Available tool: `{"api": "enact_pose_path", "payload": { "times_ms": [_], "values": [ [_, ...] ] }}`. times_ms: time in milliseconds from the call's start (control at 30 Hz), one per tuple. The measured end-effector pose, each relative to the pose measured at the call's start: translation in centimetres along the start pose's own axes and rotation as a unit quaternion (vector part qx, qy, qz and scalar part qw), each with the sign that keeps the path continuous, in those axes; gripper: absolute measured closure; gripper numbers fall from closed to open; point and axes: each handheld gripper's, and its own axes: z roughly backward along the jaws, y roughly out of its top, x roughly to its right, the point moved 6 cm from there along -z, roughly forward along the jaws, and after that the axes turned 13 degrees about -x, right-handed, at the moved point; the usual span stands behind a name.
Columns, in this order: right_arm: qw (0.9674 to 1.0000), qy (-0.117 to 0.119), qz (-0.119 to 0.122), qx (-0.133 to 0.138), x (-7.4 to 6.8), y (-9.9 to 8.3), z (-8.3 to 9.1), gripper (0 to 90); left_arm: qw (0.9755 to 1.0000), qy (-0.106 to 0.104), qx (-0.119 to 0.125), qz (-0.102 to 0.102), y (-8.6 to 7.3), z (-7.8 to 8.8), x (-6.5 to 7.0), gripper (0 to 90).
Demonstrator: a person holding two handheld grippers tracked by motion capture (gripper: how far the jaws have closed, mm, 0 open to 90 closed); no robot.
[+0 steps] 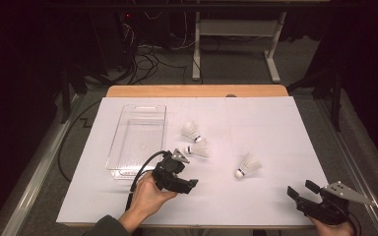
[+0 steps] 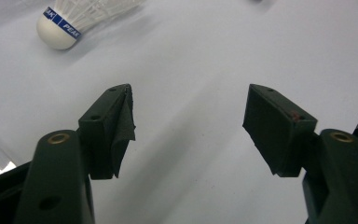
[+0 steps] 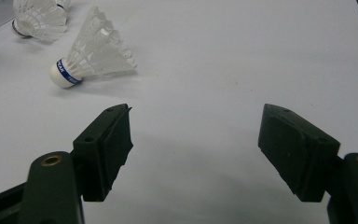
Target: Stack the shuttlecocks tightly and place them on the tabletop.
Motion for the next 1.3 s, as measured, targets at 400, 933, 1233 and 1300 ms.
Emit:
{"api": "enact_pose_path", "payload": {
  "times_ms": [400, 933, 1233, 1300],
  "values": [
    [1.0, -0.001, -0.001, -0.001, 0.0, 0.0, 0.0, 26.0, 0.9999, 0.004, 0.01, -0.001, -1.0, 0.3, 0.0, 34.8],
    [1.0, -0.002, -0.001, -0.001, 0.0, 0.0, 0.0, 26.0, 0.9996, 0.018, 0.022, 0.008, -2.5, 0.7, -0.6, 34.8],
    [1.0, -0.003, -0.001, 0.0, 0.0, 0.0, 0.0, 26.0, 0.9992, 0.028, 0.028, 0.01, -3.4, 1.0, -0.8, 34.7],
    [1.0, -0.003, -0.001, 0.0, 0.0, 0.0, 0.0, 26.0, 0.999, 0.03, 0.031, 0.011, -3.6, 1.1, -0.8, 34.6]
  ]
}}
